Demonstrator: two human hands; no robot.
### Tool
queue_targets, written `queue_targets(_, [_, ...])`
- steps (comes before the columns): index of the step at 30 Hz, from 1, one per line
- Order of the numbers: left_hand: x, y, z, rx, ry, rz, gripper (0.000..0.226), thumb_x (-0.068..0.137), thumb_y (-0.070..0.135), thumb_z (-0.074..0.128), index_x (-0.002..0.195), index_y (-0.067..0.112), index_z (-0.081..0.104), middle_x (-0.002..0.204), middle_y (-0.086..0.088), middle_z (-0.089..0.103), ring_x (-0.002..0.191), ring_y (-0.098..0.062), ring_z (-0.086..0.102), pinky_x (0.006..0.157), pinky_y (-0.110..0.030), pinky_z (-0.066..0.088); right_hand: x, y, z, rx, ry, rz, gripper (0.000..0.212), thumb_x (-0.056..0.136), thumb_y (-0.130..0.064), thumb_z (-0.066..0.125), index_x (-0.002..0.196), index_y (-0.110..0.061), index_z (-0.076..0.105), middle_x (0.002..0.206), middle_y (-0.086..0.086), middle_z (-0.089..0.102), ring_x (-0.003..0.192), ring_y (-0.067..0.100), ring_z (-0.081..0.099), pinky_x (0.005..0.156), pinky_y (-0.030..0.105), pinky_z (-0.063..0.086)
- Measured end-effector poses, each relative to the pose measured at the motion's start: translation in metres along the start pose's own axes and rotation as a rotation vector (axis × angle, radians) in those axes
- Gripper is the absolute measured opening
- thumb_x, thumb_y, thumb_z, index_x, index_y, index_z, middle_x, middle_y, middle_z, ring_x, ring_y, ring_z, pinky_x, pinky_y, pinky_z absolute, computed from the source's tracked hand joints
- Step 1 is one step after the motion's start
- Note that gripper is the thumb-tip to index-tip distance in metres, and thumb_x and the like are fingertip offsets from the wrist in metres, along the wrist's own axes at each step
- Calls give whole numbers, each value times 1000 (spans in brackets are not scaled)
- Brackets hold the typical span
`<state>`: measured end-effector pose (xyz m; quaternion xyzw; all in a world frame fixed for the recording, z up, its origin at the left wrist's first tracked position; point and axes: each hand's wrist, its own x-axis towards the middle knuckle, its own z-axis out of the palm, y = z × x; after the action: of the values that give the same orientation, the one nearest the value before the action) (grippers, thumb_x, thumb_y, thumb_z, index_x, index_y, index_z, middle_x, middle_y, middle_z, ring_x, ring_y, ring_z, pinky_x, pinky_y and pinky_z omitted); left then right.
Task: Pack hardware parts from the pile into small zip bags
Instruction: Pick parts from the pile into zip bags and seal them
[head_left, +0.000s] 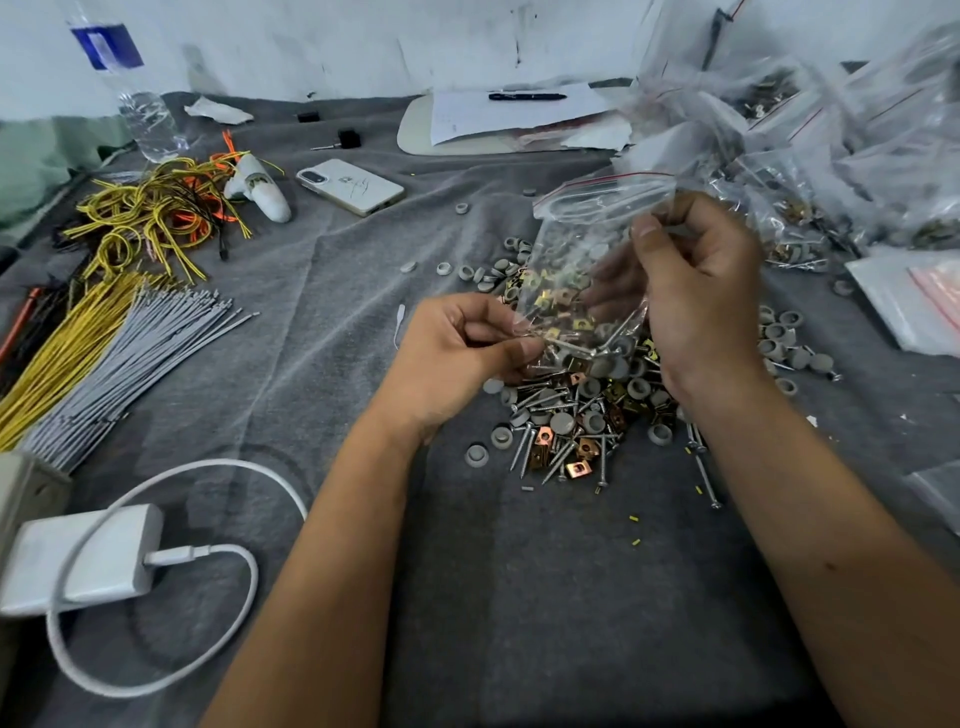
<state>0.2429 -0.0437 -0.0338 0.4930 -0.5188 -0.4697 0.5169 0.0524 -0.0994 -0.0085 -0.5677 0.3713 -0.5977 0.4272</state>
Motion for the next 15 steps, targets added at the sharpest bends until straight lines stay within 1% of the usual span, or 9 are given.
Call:
queue_targets(1, [0,0,0,10,19,9,19,85,-10,76,82,8,69,64,-4,74,56,-9,69,58,-20,57,0,0,0,-21,5,-4,17,106,-18,52,103,-2,59,78,13,73,64,32,73,50,34,58])
queue_targets(3, [1,-2,-1,29,47,35,22,86,-10,75,81,11,72,70,-16,74,64,-16,71,64,-24,61,0,0,-1,-65,26,-22,14,104,-19,56,100,-7,62,80,10,74,67,30,73,53,40,59])
queue_targets(4, [1,-2,-1,43,51,48,24,86,-11,75,81,12,74,73,-19,75,68,-18,72,66,-24,61,0,0,-1,-84,42,-30,13,103,-19,58,97,-9,63,81,9,74,68,30,72,54,43,60])
queue_targets(6, [2,-1,-2,72,54,64,27,86,-12,75,82,15,77,76,-9,78,70,-14,73,68,-22,60,1,1,-2,-111,78,-34,12,101,-21,61,94,-12,65,82,11,73,70,32,71,58,51,62])
queue_targets(7, [2,-1,-3,87,58,67,27,85,-12,76,83,15,77,76,-5,78,70,-12,73,68,-21,59,1,2,-3,-124,92,-35,12,101,-21,63,92,-13,66,83,13,72,72,36,70,60,57,61])
queue_targets(9, [2,-1,-3,120,64,64,23,84,-11,77,84,12,78,73,-4,77,66,-11,72,65,-19,57,1,2,-3,-147,99,-38,12,100,-22,63,89,-16,66,83,16,71,76,43,69,64,65,58])
queue_targets(10, [2,-1,-3,131,67,57,21,84,-12,77,84,9,77,71,-4,76,62,-10,70,62,-18,55,1,2,-2,-153,96,-35,12,100,-21,63,89,-17,66,83,15,71,76,41,70,65,64,58])
queue_targets(13, [2,-2,-1,138,64,35,19,85,-12,75,83,7,74,62,-2,71,54,-7,65,56,-16,51,2,4,-2,-171,81,-11,9,102,-18,61,96,-13,66,83,8,75,74,28,75,65,53,63])
queue_targets(15, [1,-2,0,157,66,34,19,85,-10,76,81,8,73,61,-2,70,53,-7,62,54,-17,49,3,5,-3,-176,66,7,11,103,-16,59,100,-8,65,83,8,75,70,28,75,63,49,63])
